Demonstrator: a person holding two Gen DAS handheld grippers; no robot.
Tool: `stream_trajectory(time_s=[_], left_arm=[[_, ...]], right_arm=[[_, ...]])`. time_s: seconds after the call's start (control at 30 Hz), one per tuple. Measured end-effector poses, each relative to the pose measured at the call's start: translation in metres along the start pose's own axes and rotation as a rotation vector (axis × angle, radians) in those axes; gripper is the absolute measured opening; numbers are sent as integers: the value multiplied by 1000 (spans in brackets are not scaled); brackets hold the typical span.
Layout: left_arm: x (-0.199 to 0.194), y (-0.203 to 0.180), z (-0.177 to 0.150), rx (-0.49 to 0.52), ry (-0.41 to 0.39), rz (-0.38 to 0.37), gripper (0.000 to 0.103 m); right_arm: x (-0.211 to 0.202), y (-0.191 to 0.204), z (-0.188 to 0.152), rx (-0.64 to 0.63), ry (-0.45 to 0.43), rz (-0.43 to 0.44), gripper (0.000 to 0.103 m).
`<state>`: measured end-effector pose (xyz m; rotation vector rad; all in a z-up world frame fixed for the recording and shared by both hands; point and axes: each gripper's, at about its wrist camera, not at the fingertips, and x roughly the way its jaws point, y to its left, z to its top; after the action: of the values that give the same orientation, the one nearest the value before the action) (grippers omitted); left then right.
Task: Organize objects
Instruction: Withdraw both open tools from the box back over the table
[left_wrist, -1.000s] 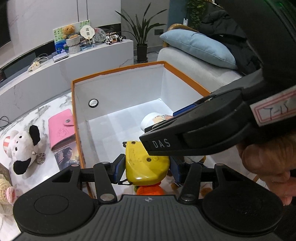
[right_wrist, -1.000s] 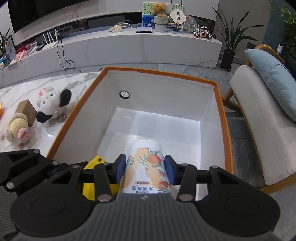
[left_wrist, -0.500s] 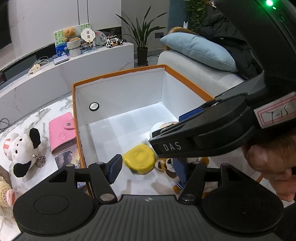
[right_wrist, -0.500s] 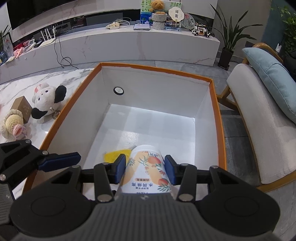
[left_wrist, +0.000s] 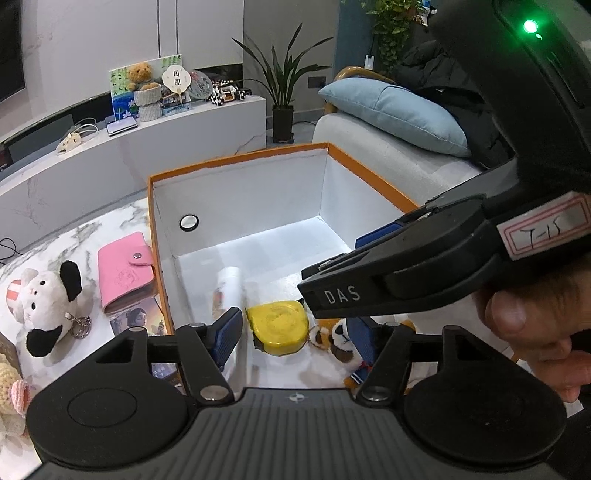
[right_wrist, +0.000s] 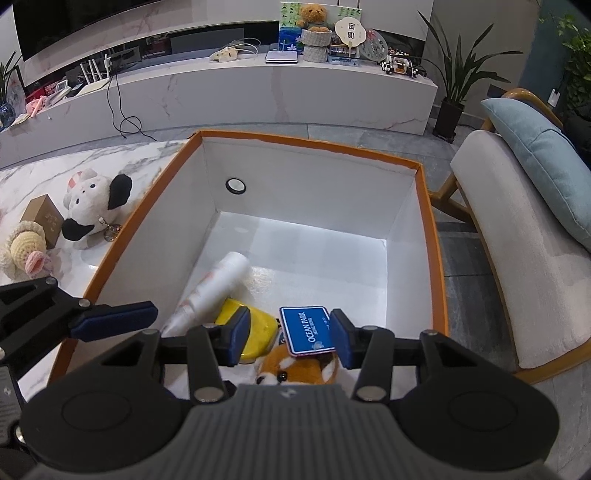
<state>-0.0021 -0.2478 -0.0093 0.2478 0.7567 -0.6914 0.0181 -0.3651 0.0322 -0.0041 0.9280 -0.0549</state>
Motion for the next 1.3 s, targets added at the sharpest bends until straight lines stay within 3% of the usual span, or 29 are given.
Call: stream_trajectory(time_s=[0.27, 0.63, 1.0, 1.3], left_arm=[[-19, 21, 2, -83, -74, 1, 77], [-51, 40, -1, -99, -148, 43, 77], [-70, 60, -16, -96, -142, 95, 79], [-75, 83, -40, -100, -85, 152, 79]], right_arm=[[-10, 7, 5, 5, -40, 26, 55], [-29, 20, 12, 26, -138, 88, 55], [-28, 54, 14, -26, -144, 135, 56], [-32, 84, 16, -71, -169, 176, 56]])
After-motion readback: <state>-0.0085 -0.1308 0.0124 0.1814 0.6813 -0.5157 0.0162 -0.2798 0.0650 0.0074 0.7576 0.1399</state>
